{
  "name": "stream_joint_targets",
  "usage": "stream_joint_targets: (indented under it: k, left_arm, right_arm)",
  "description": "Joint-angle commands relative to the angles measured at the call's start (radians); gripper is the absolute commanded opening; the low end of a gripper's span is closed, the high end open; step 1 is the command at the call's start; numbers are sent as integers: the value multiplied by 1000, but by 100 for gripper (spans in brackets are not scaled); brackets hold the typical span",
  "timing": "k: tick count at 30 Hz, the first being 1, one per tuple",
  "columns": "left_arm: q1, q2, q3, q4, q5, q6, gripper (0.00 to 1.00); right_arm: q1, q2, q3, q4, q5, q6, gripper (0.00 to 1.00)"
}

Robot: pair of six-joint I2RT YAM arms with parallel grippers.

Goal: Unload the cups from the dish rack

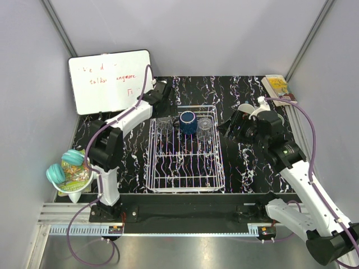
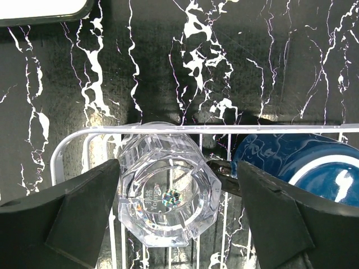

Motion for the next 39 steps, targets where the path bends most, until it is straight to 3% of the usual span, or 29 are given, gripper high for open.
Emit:
stream_joint_targets:
  k: [1, 4, 5, 7, 8, 10, 12, 20, 27, 30, 35, 39]
  left_arm:
    - [18, 27, -28, -33, -79, 4, 92]
    - [18, 43, -28, -54, -105, 3, 84]
    - [18, 44, -28, -62, -114, -2, 67]
    - [18, 44, -39, -65, -119, -5, 52]
    - [18, 44, -42, -65, -117, -4, 28]
    - [18, 32, -59, -65, -126, -5, 9]
    - [18, 23, -74, -65, -135, -7, 0]
    - [15, -166, -104, -53, -192, -11, 0]
    - [15, -341, -30, -60, -100, -1, 0]
    - [15, -379, 1, -60, -21, -5, 0]
    - [13, -428, -33, 8, 234, -22, 0]
    - [15, -506, -146, 238, 493, -101, 0]
  right_arm:
    - [8, -10, -10, 50, -21, 3, 94]
    - [7, -10, -14, 53, -23, 6, 94]
    - [7, -11, -16, 53, -21, 7, 94]
    - [7, -14, -16, 53, -15, 9, 94]
    - [7, -16, -16, 53, -15, 7, 94]
    - [7, -14, -14, 53, -15, 9, 94]
    - [7, -13, -16, 56, -19, 9, 94]
    - [7, -16, -10, 59, -7, 0, 94]
    - [7, -7, -3, 81, -27, 4, 94]
    - [7, -16, -5, 82, -32, 4, 94]
    - [7, -37, -28, 110, -78, 10, 94]
    - [7, -74, -59, 174, -171, 33, 94]
